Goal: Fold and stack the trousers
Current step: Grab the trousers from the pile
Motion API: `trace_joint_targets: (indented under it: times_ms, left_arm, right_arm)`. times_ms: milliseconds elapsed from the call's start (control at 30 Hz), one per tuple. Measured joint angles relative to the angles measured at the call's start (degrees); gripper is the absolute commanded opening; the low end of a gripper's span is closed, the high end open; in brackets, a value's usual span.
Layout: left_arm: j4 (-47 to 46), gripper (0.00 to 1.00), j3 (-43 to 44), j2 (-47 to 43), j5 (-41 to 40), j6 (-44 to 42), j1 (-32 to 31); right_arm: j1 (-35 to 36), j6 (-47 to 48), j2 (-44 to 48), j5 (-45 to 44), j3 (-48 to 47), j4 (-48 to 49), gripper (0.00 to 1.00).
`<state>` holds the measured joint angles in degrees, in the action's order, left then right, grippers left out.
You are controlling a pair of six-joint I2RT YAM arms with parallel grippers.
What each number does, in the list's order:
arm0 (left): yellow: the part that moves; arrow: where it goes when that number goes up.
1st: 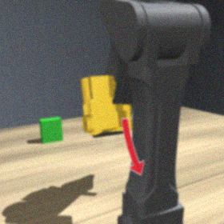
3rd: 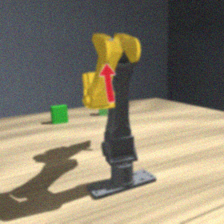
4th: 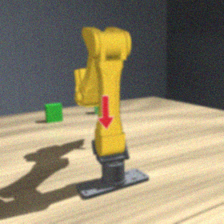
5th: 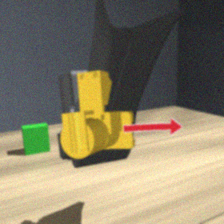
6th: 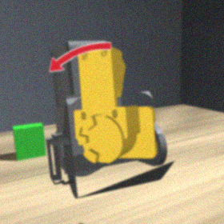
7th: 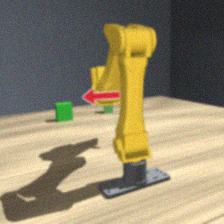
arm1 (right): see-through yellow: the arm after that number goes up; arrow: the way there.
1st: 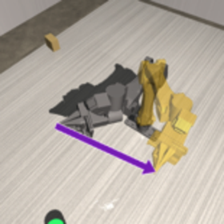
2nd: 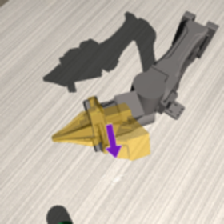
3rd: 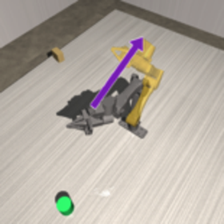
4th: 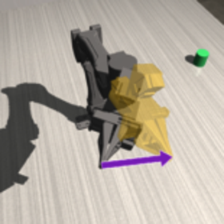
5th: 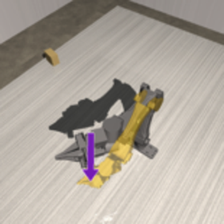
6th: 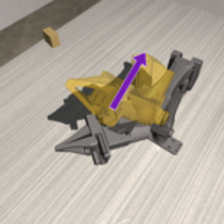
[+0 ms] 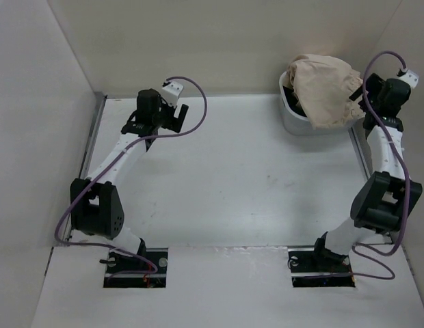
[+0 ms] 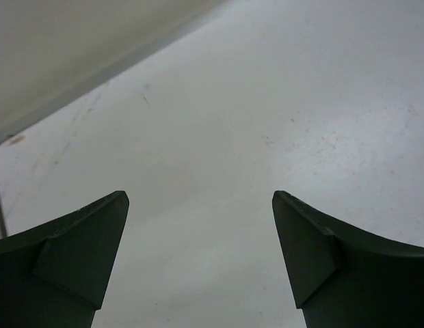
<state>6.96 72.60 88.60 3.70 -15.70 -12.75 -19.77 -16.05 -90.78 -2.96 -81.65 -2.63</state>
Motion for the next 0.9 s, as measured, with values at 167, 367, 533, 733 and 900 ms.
trace_joint_targets:
  times_ms: [167,367,533,733,900]
  left_arm:
    - [5.95,0.86,1.40,4.20,2.01,1.49,-1.33]
    - [8.15,0.86,1.40,6.12,2.45,1.66,-1.60]
    - [8.28,0.86,1.42,6.47,2.38,1.68,-0.96]
    - [8.31,0.86,1.73,6.69,2.34,1.81,-0.42]
    - [8.26,0.87,2.08,6.91,2.36,1.84,-0.39]
  right_arm:
    - [-2.29,-12.28,-6.62,-0.13,0.00,-6.32,0.91]
    - [-1.81,-20.04,-11.61,0.33,-1.84,-7.43,0.72]
    - [-2.03,-23.34,-12.55,0.26,-2.03,-7.50,0.29]
    - [-1.53,-22.16,-12.44,-2.23,-3.48,-7.69,0.00]
    - [2.12,-18.40,-10.71,-5.73,-5.90,-9.05,0.00]
